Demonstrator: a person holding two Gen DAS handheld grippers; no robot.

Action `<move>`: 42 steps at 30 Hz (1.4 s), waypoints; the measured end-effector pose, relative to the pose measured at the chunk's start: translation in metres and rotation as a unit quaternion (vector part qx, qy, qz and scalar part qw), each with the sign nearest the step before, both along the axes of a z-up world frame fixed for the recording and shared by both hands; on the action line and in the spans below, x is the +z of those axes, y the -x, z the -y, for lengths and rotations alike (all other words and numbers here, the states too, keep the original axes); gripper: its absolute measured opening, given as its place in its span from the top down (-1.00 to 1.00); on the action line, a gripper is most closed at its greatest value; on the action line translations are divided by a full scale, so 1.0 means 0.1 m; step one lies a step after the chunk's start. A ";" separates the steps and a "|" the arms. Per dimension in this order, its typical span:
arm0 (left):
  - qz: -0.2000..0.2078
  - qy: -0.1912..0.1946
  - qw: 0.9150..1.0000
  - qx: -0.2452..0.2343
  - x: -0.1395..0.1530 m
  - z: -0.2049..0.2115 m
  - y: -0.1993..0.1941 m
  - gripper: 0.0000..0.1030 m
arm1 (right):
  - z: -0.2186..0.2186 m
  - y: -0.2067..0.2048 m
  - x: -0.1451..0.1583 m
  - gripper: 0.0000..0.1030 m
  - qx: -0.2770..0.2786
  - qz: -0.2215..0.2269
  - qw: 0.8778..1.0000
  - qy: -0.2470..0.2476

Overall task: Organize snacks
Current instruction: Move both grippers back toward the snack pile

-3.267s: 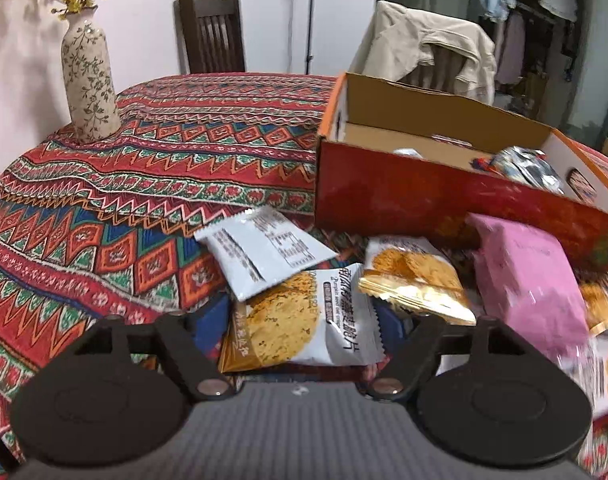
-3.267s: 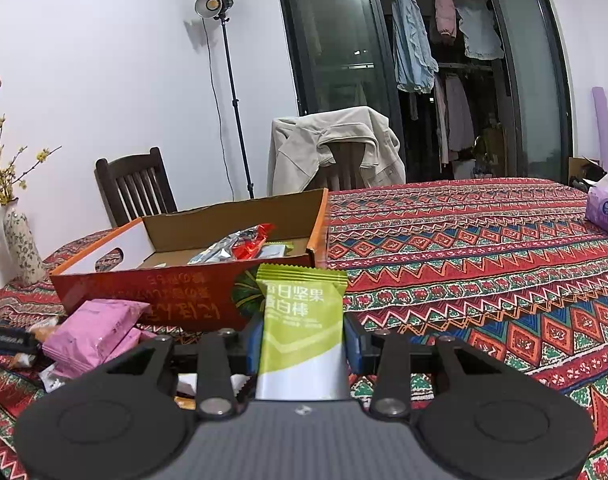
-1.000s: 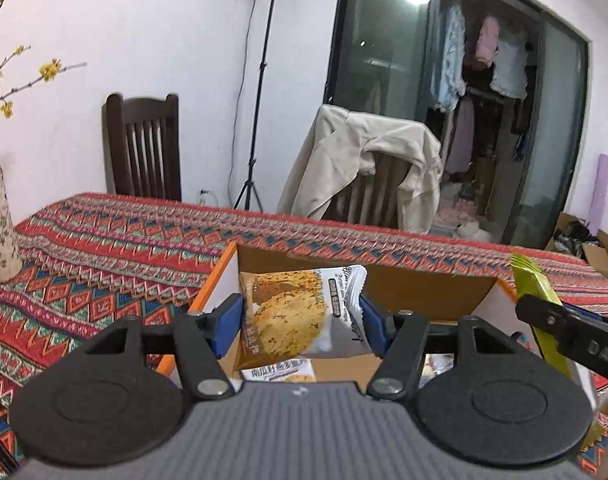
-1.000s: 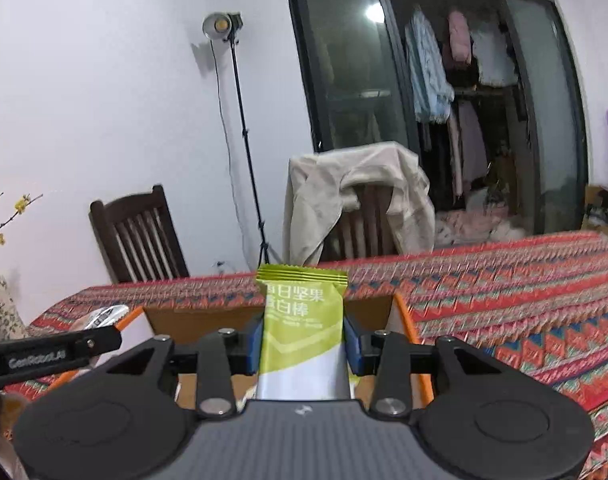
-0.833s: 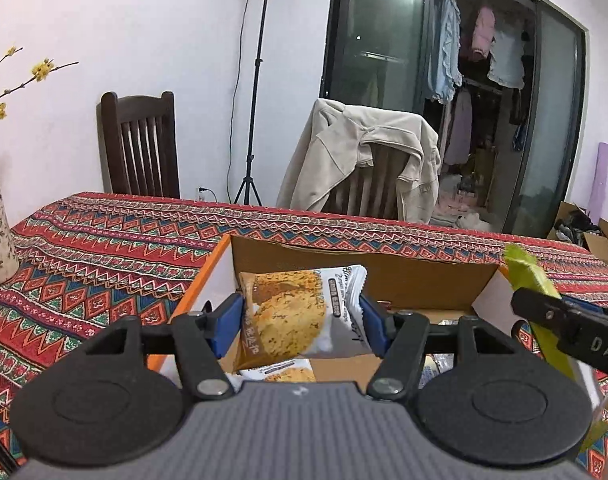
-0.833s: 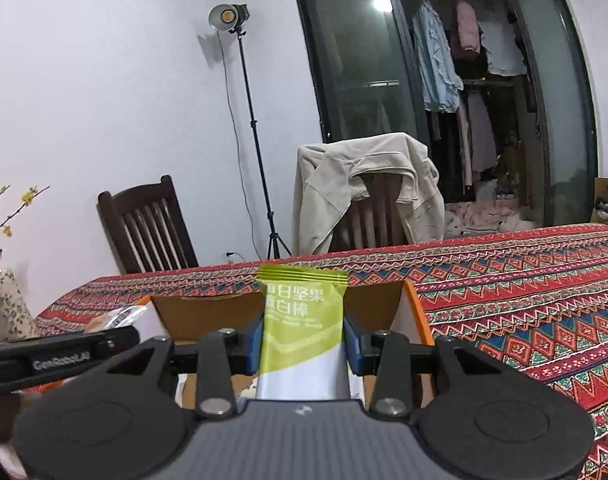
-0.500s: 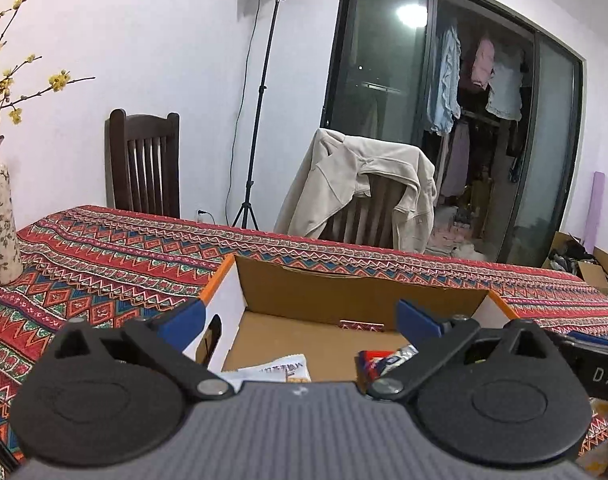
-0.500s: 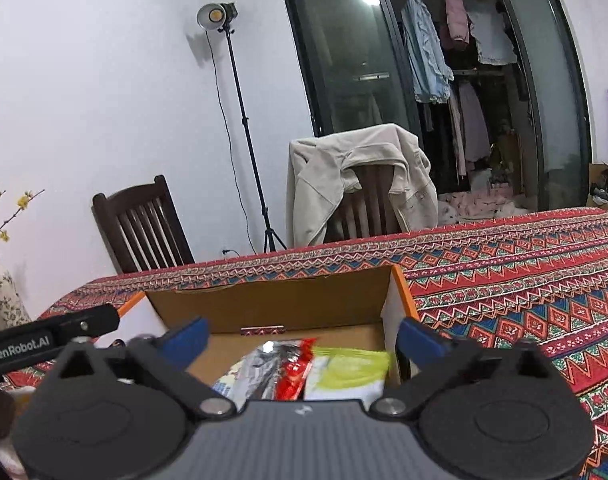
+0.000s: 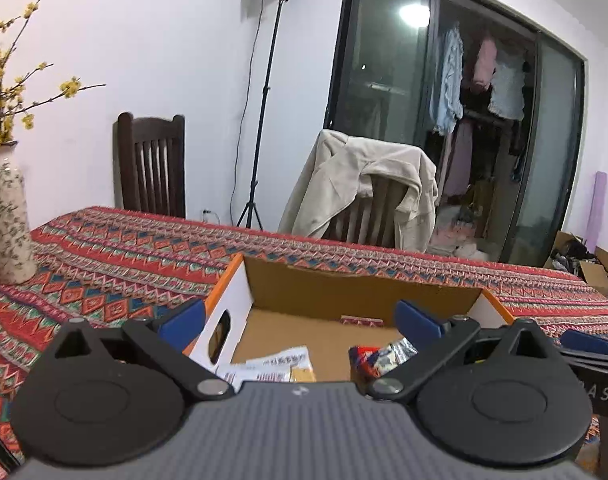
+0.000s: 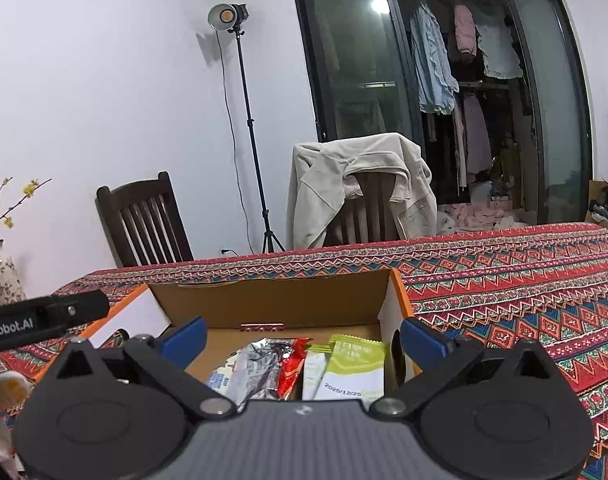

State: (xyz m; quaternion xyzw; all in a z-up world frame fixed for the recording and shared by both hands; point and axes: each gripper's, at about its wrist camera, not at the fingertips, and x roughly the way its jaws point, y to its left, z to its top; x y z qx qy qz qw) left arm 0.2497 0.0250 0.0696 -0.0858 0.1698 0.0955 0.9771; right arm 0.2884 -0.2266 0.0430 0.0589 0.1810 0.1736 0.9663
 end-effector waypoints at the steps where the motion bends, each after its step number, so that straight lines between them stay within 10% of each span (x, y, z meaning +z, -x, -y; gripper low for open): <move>1: 0.001 0.005 1.000 -0.002 0.03 0.00 0.05 -1.00 | 0.00 0.03 0.02 -1.00 0.000 0.002 1.000 0.001; 11: 0.026 0.021 0.999 -0.013 0.20 -0.04 0.46 -1.00 | 0.08 0.42 0.16 -1.00 -0.003 0.022 1.000 0.007; 42: -0.054 0.021 0.998 -0.023 -0.61 -0.46 1.39 -1.00 | 0.32 1.35 -0.50 -1.00 0.029 -0.078 0.995 0.048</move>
